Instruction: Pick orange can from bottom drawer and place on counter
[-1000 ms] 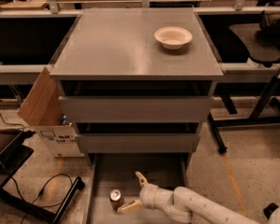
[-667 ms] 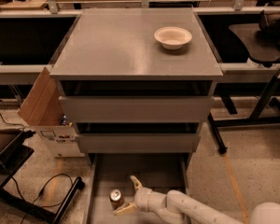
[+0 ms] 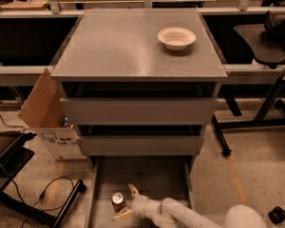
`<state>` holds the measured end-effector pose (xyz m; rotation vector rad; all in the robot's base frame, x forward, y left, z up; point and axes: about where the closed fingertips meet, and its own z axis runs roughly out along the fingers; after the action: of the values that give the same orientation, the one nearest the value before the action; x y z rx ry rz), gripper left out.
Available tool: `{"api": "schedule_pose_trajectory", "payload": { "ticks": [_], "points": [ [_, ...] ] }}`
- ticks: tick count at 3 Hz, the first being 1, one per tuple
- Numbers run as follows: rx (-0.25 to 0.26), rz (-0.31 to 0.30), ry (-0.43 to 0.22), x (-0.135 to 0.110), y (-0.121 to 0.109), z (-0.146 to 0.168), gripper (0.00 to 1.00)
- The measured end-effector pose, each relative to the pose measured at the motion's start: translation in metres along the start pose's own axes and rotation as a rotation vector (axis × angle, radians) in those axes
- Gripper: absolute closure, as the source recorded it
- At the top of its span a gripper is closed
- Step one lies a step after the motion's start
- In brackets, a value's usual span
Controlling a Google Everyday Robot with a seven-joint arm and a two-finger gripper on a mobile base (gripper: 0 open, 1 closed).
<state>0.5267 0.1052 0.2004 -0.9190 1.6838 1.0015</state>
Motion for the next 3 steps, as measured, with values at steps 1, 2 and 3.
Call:
{"api": "schedule_pose_trajectory", "payload": {
  "ticks": [1,2,3],
  "points": [
    [-0.012,-0.003,0.002,0.025,-0.013,0.019,0.19],
    [-0.043,0.017,-0.039,0.04,-0.012,0.037,0.48],
    [-0.082,0.053,-0.106,0.042,0.001,0.045,0.71]
  ]
}}
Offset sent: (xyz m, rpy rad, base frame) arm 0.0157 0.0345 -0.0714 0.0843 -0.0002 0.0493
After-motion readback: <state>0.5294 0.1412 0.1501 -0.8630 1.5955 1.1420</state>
